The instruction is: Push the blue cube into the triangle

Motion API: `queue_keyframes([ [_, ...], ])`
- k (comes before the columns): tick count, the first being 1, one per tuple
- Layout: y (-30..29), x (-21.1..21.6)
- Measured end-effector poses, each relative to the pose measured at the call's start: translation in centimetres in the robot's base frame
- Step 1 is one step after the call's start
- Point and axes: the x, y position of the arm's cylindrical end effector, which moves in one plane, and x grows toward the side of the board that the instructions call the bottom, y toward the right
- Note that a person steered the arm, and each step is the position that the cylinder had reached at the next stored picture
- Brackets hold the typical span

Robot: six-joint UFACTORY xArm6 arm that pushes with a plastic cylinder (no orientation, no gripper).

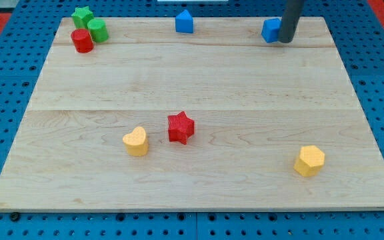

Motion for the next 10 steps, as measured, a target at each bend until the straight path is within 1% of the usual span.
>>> queue_keyframes([
  [1, -2.9, -1.4],
  [2, 1.3, -2.2],
  [3, 4.1, -3.6],
  [4, 0.1, -5.4],
  [6, -9.7, -5.5],
  [7, -12.9, -5.5],
  [8, -14.5, -5.4],
  [9, -10.4, -4.9],
  [10, -9.8, -3.2],
])
